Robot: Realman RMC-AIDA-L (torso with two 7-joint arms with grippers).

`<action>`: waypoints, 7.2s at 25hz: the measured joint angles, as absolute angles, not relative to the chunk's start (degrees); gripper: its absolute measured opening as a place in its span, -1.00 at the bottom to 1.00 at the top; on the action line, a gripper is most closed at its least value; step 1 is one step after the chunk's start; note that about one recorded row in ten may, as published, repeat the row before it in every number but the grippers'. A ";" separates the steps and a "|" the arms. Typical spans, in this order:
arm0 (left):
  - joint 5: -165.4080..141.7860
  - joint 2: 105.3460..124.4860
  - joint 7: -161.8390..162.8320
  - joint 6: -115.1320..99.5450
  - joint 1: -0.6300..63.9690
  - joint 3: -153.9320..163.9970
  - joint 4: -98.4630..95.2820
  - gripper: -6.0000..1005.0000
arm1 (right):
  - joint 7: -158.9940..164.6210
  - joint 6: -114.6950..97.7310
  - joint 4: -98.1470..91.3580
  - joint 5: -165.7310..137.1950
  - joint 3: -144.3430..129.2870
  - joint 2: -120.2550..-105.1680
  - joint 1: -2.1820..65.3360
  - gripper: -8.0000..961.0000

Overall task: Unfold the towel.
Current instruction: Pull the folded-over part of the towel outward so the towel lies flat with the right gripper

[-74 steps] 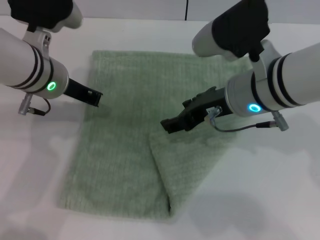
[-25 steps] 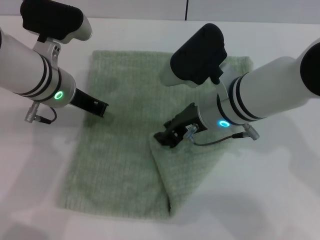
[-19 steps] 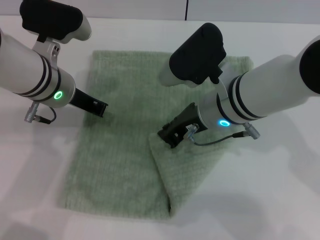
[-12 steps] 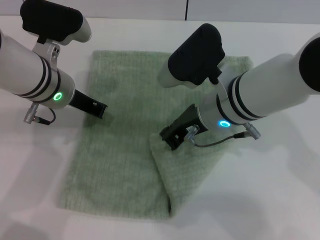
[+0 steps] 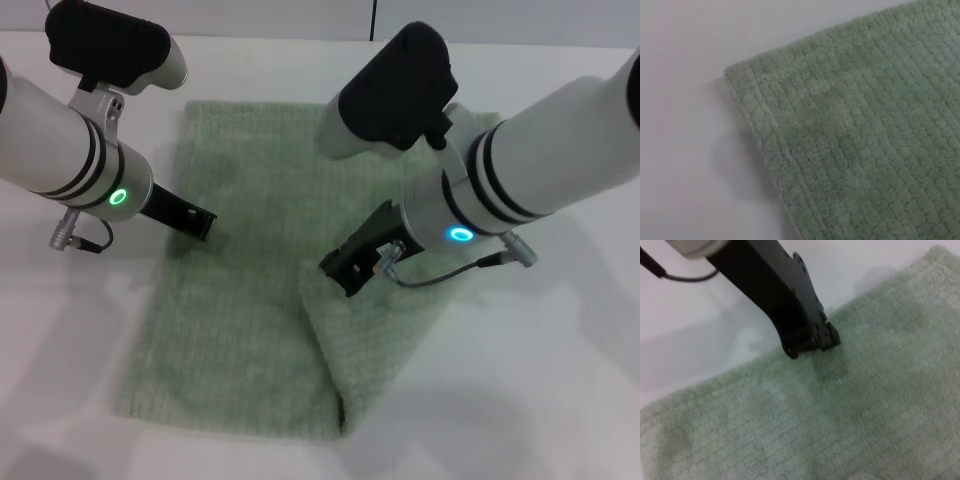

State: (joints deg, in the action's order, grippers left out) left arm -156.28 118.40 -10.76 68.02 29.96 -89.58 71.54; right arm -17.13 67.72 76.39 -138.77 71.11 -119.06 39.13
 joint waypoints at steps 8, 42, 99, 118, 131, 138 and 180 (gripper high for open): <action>-156.26 118.47 -10.78 67.95 29.98 -89.16 71.54 -0.99 | -15.59 75.27 83.09 -142.66 73.41 -119.06 38.57 -0.97; -156.27 118.39 -10.81 66.54 31.52 -89.56 69.08 -0.99 | -10.93 93.68 93.36 -148.60 73.80 -119.09 38.77 -0.95; -156.17 118.48 -10.73 65.12 31.35 -89.12 68.71 -0.99 | -3.42 96.95 112.27 -154.30 64.42 -119.35 25.34 -0.90; -156.18 118.50 -10.29 65.12 31.02 -88.94 68.64 -0.99 | -3.34 98.05 113.89 -156.65 61.76 -119.10 20.58 -0.88; -155.77 118.67 -10.02 64.88 30.25 -88.74 68.72 -0.99 | -3.16 98.64 114.22 -161.34 58.82 -118.81 18.43 -0.87; -155.56 118.56 -10.01 65.29 30.23 -88.67 70.11 -0.99 | -2.63 98.49 116.59 -161.29 59.21 -118.74 18.13 -0.52; -156.00 118.20 -10.42 66.51 30.35 -88.77 72.95 -0.99 | -5.38 96.11 111.53 -158.45 67.10 -119.13 24.37 -0.07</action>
